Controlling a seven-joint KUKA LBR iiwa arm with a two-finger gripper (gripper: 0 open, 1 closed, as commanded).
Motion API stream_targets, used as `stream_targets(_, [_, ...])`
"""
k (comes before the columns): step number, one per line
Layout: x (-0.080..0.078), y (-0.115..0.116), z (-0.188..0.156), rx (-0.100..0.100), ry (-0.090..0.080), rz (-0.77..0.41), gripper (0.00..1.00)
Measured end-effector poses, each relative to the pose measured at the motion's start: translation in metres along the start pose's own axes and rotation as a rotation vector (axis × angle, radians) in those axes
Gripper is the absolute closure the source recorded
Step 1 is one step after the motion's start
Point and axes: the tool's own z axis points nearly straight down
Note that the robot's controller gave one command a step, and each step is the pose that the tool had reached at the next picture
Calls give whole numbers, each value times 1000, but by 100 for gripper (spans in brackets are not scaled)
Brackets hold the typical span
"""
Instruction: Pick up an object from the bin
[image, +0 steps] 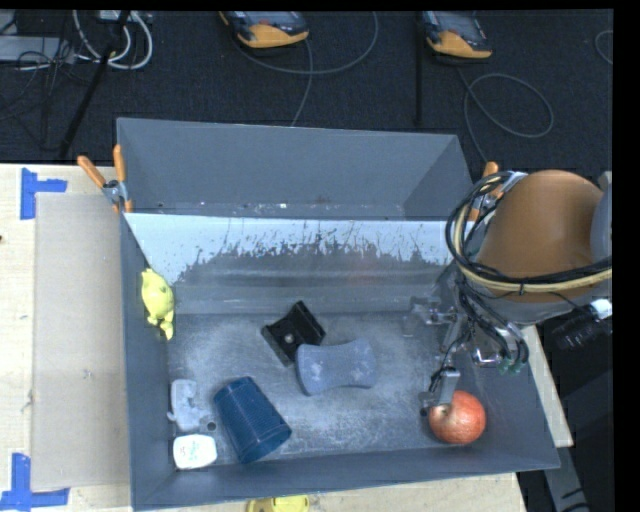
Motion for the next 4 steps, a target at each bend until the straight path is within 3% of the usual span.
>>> stream_targets(1, [-11, 7, 28, 1, -7, -60, 0])
stream_targets(2, [-35, 65, 66, 1, -3, -166, 0])
stream_targets(3, [-69, 90, 72, -3, -2, -134, 0])
stream_targets(4, [-73, 94, 113, 1, -6, -188, 0])
